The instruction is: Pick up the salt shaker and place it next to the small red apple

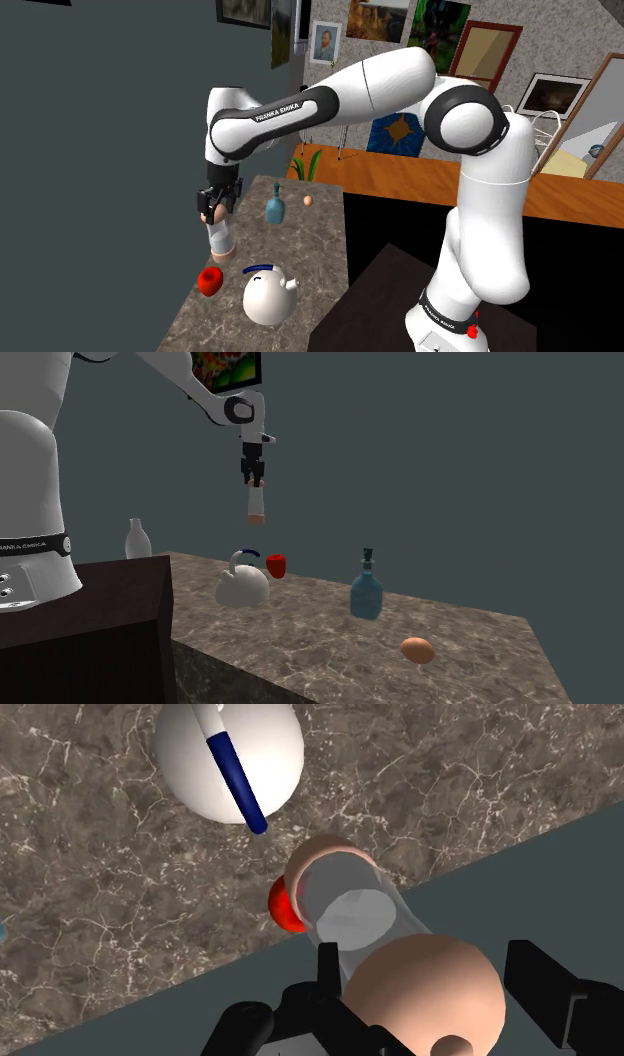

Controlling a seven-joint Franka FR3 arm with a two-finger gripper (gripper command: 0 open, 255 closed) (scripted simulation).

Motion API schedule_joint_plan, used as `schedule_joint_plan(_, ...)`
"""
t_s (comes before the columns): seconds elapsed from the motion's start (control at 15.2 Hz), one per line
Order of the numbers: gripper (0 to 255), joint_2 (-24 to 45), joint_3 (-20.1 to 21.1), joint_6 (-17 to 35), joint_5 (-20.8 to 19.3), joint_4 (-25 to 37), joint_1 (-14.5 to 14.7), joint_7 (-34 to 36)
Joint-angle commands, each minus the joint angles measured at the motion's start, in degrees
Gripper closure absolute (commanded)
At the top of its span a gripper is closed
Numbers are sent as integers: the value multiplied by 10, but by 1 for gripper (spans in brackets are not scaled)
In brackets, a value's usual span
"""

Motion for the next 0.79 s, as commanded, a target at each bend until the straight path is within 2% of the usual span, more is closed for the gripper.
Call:
schedule_joint_plan(0.0,255,6,2,11,0,-4,4,5)
schedule_joint_plan(0.73,255,42,5,82,10,-40,4,-10)
